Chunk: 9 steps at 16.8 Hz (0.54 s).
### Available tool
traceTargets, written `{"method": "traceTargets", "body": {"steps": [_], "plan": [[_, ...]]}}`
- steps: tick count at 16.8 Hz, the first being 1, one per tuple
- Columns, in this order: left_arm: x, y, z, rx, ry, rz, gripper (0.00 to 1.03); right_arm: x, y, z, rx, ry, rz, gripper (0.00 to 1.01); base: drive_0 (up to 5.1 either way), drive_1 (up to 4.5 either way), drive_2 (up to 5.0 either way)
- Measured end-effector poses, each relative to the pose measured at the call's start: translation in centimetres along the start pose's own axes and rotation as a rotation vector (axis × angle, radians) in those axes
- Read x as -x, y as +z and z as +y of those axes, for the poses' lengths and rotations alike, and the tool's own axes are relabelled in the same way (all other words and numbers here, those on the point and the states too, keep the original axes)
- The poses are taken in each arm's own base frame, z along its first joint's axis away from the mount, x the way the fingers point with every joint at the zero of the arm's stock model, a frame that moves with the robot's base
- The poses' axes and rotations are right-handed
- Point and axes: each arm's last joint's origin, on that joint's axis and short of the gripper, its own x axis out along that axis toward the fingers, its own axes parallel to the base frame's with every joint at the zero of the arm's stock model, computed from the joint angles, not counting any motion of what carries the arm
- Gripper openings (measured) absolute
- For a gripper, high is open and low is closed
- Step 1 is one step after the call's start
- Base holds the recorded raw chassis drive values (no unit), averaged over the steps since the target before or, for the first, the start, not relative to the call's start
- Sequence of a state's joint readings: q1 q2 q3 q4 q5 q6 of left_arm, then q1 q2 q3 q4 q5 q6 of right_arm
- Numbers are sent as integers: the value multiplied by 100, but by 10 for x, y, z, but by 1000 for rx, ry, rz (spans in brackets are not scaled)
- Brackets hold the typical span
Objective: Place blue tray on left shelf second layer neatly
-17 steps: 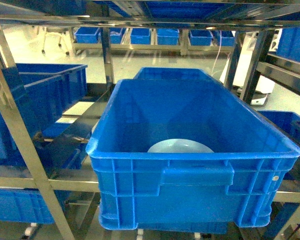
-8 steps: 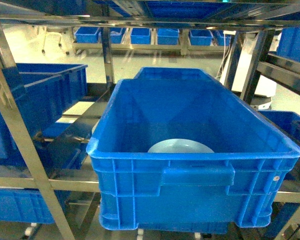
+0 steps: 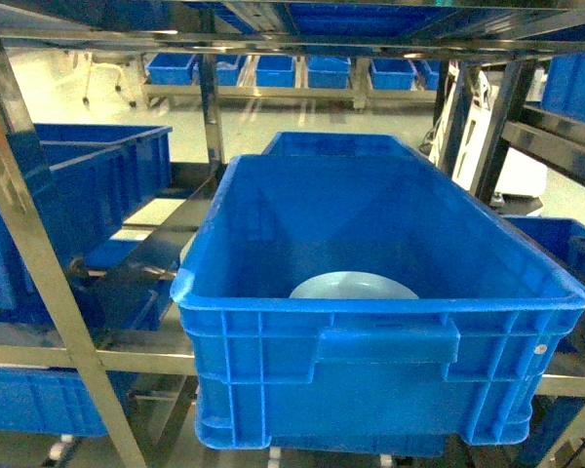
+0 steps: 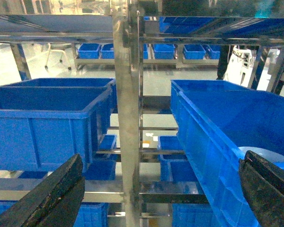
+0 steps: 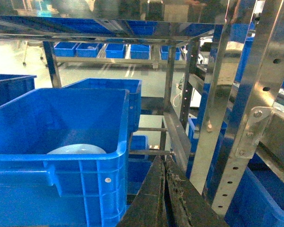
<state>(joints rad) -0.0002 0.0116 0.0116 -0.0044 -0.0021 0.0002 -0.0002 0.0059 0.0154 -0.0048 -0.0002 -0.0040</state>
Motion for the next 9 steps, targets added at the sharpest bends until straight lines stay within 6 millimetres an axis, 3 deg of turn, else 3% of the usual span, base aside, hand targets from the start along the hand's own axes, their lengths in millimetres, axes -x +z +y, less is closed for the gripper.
{"method": "traceTargets", "body": {"steps": [1, 5, 9], "plan": [[0, 0, 0, 0, -1, 0, 98, 0, 0, 0, 0, 0, 0, 3, 0, 0, 0], [0, 0, 0, 0, -1, 0, 98, 0, 0, 0, 0, 0, 0, 61, 0, 0, 0], [0, 0, 0, 0, -1, 0, 98, 0, 0, 0, 0, 0, 0, 99, 0, 0, 0]]}}
